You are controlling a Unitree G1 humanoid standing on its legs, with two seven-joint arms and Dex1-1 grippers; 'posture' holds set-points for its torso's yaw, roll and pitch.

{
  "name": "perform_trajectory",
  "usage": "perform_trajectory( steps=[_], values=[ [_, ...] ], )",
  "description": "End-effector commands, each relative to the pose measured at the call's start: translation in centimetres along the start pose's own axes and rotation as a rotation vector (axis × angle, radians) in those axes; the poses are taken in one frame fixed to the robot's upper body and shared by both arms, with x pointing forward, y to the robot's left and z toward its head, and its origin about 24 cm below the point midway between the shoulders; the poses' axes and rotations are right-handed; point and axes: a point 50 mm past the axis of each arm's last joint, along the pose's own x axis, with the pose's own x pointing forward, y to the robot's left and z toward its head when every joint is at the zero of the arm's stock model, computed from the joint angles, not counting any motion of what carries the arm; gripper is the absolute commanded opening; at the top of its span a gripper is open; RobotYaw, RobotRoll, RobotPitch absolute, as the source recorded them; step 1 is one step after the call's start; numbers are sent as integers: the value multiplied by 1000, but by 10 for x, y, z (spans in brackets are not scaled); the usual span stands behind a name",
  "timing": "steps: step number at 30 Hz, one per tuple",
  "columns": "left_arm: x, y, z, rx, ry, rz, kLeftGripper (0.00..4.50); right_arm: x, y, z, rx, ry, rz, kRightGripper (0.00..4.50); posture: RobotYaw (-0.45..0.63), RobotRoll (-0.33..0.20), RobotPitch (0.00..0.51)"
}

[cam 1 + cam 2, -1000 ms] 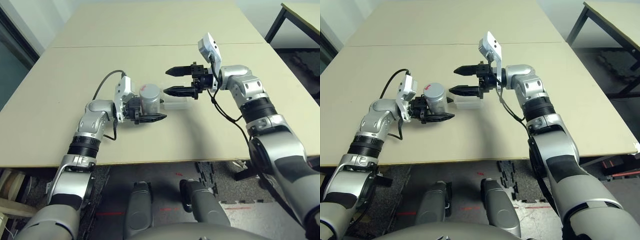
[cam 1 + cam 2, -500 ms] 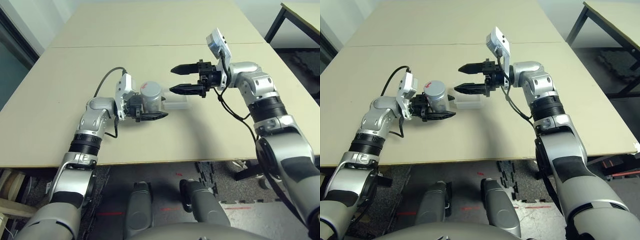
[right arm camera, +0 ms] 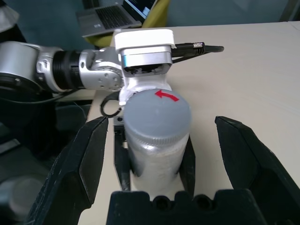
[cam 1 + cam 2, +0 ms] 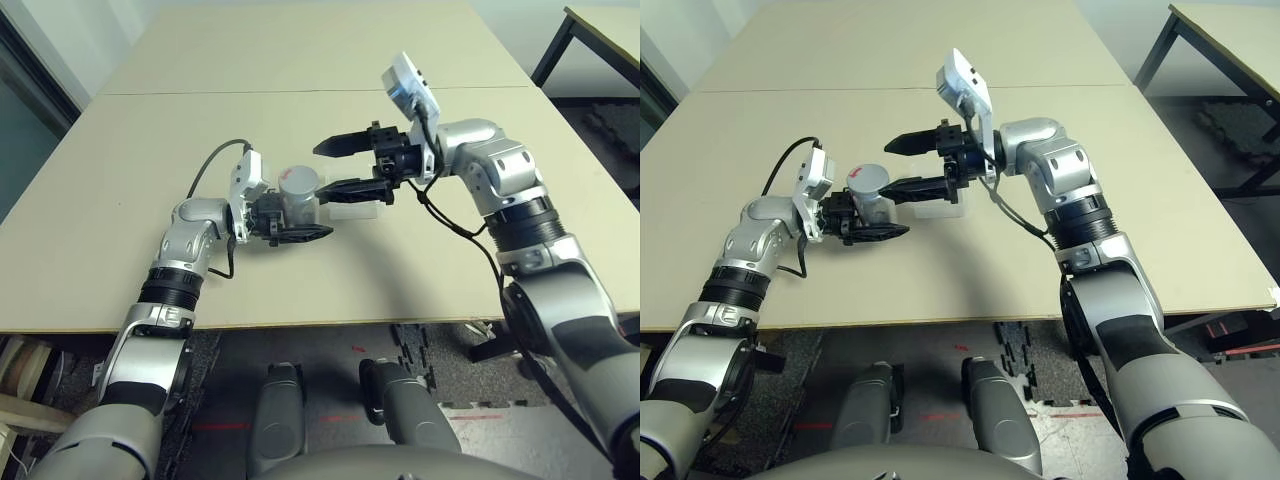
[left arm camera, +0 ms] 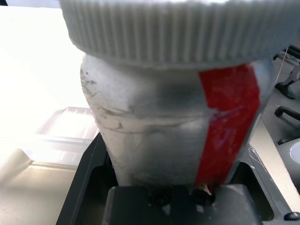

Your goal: Pour the medicine from the bottle into the box.

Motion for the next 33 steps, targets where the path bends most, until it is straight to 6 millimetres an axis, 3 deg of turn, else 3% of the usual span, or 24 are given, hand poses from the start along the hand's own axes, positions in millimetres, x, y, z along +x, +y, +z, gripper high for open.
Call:
perform_trajectory(
  steps=[1, 16, 19, 23, 33],
  values=[
    [5, -2, 2, 14, 1, -28, 2832, 7, -1, 0, -21, 24, 2, 4500, -27, 0, 131],
    [8, -5, 0, 9, -2, -40, 2832, 13, -3, -4, 2, 22, -3, 4500, -20, 0, 123],
    [9, -4, 0, 9, 0, -42, 2832, 14, -3, -4, 3, 18, -7, 3922, -20, 0, 121],
    [8, -4, -1, 7, 7, -41, 2832, 14, -3, -2, 6, 10, -7, 2576, -21, 0, 118],
    [6, -4, -6, -3, 31, -42, 2832, 12, -3, 3, 62, -64, -13, 2564, -27, 0, 115]
  ],
)
